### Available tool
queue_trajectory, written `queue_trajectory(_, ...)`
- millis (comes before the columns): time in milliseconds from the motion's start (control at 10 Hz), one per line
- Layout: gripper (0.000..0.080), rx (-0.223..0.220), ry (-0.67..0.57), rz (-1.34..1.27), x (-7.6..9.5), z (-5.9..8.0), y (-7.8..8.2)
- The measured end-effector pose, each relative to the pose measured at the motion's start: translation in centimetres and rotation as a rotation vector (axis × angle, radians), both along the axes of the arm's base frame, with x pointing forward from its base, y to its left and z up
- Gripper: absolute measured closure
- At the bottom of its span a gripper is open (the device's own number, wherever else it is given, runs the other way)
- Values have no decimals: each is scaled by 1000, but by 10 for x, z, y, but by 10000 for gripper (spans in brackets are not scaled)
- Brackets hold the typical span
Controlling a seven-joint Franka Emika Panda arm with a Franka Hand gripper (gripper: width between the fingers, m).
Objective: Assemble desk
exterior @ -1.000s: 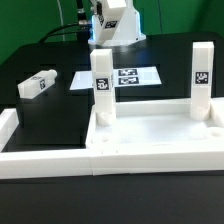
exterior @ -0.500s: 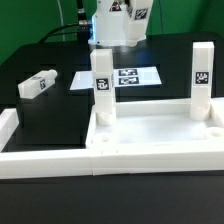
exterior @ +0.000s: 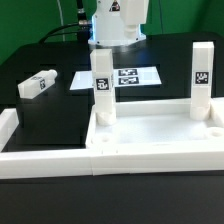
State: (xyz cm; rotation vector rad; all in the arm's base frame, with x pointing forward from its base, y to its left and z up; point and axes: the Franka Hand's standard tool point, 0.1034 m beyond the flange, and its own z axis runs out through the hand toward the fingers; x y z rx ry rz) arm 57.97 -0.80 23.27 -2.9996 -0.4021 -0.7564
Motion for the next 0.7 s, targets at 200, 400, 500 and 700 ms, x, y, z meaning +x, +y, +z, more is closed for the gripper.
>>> queue_trajectory(200,511,4,-23,-2,-1,3,3)
queue_trajectory(400,511,59,8,-40,10,-11,43)
queue_trajectory(500,511,78,34,-48,27,-19,53)
queue_trajectory(700,511,84,5,-101,62,-22,75)
